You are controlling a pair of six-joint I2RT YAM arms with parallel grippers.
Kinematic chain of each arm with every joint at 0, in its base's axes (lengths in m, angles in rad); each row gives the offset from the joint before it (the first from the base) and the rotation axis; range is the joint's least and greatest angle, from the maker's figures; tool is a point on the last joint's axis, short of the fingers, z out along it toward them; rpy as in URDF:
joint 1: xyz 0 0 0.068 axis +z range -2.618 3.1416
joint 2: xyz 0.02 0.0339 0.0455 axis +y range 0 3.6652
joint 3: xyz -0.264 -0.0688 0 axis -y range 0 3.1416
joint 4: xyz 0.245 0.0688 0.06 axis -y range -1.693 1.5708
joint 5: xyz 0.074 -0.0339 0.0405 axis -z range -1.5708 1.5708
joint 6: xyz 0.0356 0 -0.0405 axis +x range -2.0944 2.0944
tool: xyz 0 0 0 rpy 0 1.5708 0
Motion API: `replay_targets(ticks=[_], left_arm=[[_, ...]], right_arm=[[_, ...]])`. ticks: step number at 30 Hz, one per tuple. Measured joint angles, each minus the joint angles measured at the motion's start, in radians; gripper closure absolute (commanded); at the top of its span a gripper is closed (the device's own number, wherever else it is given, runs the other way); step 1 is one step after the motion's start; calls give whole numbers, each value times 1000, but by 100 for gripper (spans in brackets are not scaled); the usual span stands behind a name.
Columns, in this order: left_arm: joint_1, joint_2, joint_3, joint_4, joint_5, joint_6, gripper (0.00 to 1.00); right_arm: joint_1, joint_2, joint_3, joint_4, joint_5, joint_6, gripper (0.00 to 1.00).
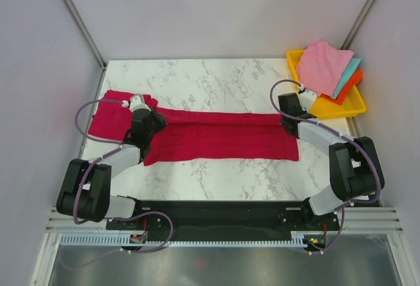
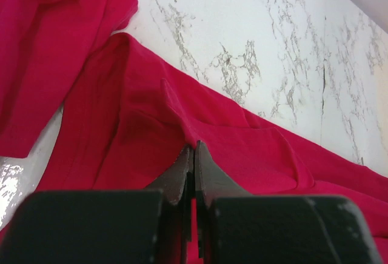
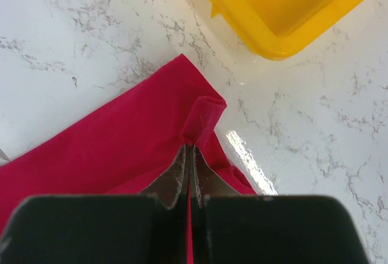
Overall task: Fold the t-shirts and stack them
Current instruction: Fold the tshirt
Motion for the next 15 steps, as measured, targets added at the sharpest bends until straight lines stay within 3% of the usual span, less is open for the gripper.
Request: replay_targets(ticks=[2,3,5,7,8,12,15], left_arm=[[-2,0,0,-16,-3,-7,98],[-3,0,0,-28,-6,-11,98],[-4,0,-1,-54,-10,-20,98],[-4,-1,-1,-80,-10,-30,86],[-4,-5,-1,-100,-9,-36,82],[-4,-64,-5,-176,-6,-64,41],[-4,-175,-31,-208,-9,-90,36]], right_arm=[[0,-1,-12,1,0,12,96],[0,-2,-20,5,-1,21,85],[0,-8,-34,7,-4,37,81],[0,-23,-51,12,-4,50,66],[0,-34,-63,15,-4,58,64],[0,-112,-111,32,2,66,56],[0,-189,-137,63,-1,60,55]])
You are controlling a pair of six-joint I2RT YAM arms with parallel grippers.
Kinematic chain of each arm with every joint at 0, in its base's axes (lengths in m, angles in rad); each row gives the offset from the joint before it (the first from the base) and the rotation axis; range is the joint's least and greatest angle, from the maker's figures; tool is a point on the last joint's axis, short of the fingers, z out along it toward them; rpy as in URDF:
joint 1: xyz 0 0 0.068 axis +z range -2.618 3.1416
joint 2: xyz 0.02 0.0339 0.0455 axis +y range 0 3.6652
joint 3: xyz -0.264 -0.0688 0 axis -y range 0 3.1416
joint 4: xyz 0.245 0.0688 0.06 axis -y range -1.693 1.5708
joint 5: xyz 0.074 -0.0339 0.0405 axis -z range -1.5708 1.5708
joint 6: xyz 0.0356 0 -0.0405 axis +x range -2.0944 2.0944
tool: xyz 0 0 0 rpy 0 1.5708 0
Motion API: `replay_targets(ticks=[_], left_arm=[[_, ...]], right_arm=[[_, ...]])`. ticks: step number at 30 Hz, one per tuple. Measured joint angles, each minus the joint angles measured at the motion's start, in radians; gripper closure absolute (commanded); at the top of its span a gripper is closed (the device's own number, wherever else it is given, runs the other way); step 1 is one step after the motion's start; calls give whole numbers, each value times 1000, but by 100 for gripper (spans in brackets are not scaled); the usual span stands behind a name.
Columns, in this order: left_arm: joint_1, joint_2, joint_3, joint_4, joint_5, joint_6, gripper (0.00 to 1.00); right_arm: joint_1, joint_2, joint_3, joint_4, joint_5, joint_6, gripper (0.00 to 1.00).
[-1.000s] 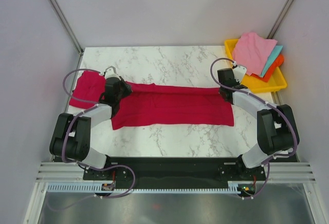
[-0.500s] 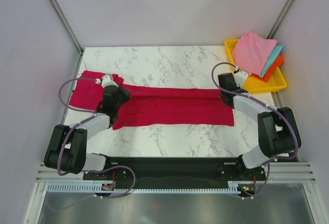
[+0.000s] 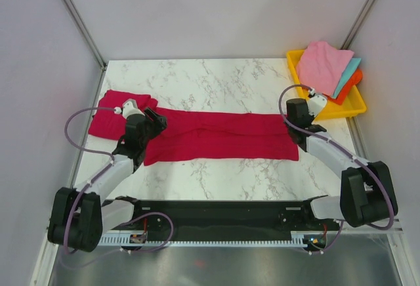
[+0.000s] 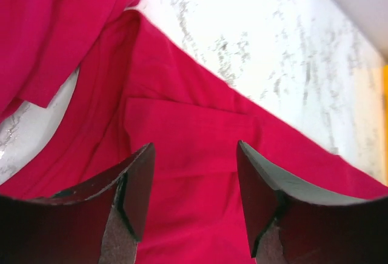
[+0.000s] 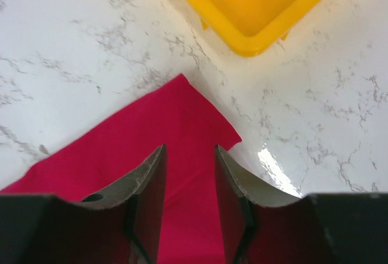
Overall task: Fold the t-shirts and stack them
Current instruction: Fold the tshirt
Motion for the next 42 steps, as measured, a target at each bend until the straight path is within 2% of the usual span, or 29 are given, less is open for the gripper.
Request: replay_targets(ticks=[4,8,10,11,14,21,23,32,36,42], left_arm=[[0,-131,-18,-21,14,-16,36],[-1,-112,-14,-20,60,-23,37],[-1,-55,1,-25,91,-28,40],[-1,-23,15,-29,101,-30,41],[0,44,62,-59,134,-46,43],[10,1,72,-72,141,-112,41],[12,-29,61,-71,141,-130,37],[12,-80,0,-5,172,-156,36],[12,-98,-1,-5,174,-159,37],[12,-111,-1,-5,173,-159,37]], right_arm=[[2,-53,-10,68,-80,-31,52],[32,-15,-3,151,-254,-63,48],[63,42,13,198,-366,-72,43],[82,77,27,224,-426,-76,37],[143,209,111,272,-605,-86,31],[263,531,432,335,-882,-99,29],[278,604,495,346,-927,-97,30],[320,853,730,311,-1013,-82,32],[354,901,780,301,-1045,-74,31],[394,926,816,291,-1096,-63,39]])
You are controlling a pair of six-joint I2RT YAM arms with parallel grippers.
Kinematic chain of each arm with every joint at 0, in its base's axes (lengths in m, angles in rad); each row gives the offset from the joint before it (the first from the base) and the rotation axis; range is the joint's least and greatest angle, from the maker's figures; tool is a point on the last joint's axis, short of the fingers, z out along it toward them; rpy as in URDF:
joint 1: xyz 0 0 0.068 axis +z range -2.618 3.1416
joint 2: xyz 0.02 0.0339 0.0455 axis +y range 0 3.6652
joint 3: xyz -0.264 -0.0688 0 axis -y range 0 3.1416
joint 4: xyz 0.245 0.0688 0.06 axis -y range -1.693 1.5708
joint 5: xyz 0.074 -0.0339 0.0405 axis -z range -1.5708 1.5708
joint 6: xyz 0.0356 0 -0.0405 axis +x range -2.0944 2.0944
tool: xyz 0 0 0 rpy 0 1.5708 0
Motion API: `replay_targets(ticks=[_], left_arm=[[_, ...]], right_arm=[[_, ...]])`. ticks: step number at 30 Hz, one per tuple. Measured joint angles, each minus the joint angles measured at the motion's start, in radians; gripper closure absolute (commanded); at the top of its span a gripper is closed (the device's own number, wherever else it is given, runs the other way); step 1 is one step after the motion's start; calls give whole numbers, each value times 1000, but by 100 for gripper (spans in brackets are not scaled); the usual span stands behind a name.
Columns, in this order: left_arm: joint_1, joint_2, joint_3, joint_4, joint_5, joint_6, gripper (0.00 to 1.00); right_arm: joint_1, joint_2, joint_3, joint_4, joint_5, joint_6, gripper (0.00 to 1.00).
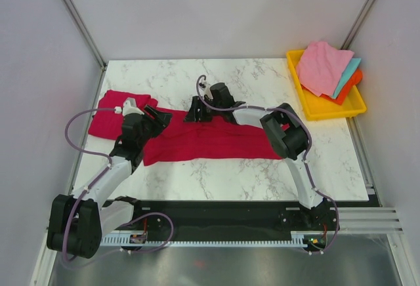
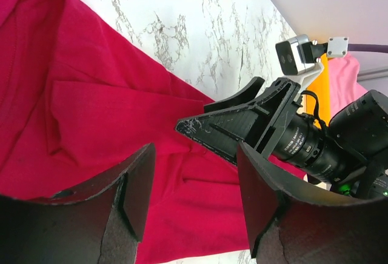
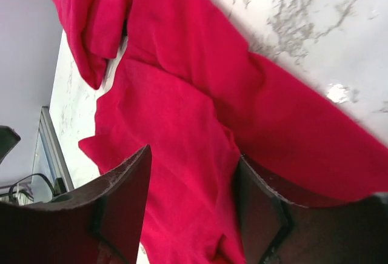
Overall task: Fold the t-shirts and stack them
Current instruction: Fold the tshirt
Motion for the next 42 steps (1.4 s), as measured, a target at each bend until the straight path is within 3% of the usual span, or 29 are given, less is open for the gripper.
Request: replay_targets(ticks=[4,9,13,19,20,22,24,35,42], left_arm=[[0,0,0,-2,0,0,37],[0,0,0,-18,-6,0,37],[0,0,0,-18,-15,1,37],[0,0,0,-18,-36,2,37],[0,2,0,-18,-41,2,37],[0,14,1,-18,-52,4,37],[1,36,4,-19,-58,10,37],[49,278,111,-26,-35,24,41],[56,352,145,-51,-2,24,42]], right_arm=[[13,0,3,-5,-23,-6,60],[18,0,3,-19,-43,-19,61],[19,-14,-22,-20,-51,-40,76],[30,-82,-99,-35,-73,-74,75],[32,-94,-111,-37,-77,-80,73],[37,-123,-135,-42,-84,-93,57],[40,-151,-159,-46,-87,-108,51],[79,-202,-214,-147,-67,-180,49],[101,-270,-305,-241,-9,-203,57]])
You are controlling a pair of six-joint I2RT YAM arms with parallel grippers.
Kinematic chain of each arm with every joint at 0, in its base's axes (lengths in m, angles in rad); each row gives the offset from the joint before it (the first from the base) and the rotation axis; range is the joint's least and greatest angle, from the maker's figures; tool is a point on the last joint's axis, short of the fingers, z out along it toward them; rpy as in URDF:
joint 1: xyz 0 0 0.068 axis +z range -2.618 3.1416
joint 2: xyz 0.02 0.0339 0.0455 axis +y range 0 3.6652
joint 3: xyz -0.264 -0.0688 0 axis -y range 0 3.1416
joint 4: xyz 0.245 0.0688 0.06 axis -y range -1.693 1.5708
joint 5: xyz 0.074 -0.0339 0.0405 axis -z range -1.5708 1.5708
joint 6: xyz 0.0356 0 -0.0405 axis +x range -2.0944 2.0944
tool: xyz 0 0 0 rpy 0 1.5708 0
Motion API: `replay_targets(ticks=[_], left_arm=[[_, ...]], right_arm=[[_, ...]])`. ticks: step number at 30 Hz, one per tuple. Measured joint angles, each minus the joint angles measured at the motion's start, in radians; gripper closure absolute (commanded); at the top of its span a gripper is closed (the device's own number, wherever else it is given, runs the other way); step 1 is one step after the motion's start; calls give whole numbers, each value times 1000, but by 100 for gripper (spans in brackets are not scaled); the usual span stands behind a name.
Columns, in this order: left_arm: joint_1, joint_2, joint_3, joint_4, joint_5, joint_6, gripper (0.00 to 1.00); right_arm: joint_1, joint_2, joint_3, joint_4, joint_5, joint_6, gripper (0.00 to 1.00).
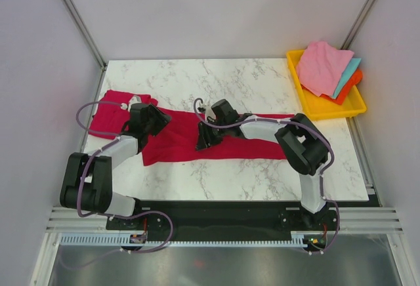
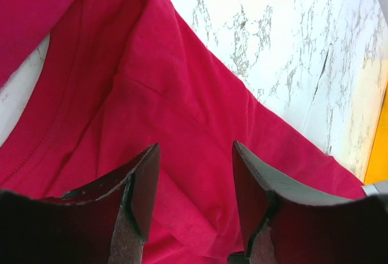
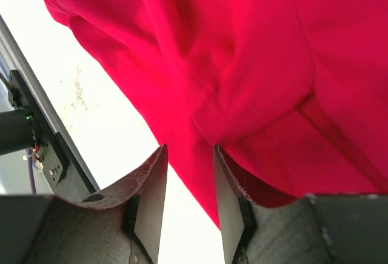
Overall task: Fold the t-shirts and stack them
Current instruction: Fold the tshirt
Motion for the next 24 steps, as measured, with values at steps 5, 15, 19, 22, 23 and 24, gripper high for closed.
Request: replay_targets(ticks=[5,15,19,22,23,24], left_arm=[[0,3,3,-5,5,0,43],[0,12,15,-66,5,-8,49],[0,-34,11,-112,3,-35,50],[0,-85,9,-138,-15,-57,50],[0,-97,8,-143,-24,-63,50],[0,-111,4,-147,-32,-71,49]], right_arm=[[-1,-69,-32,0,47,0,51],[55,-114,-46,43,251,2,50],[55,-114,-60,53,318,65,55],[53,-114,-89,72,357,129,54],[52,-114,-100,78,367,148,55],[52,-114,-113,89,376,167,55]])
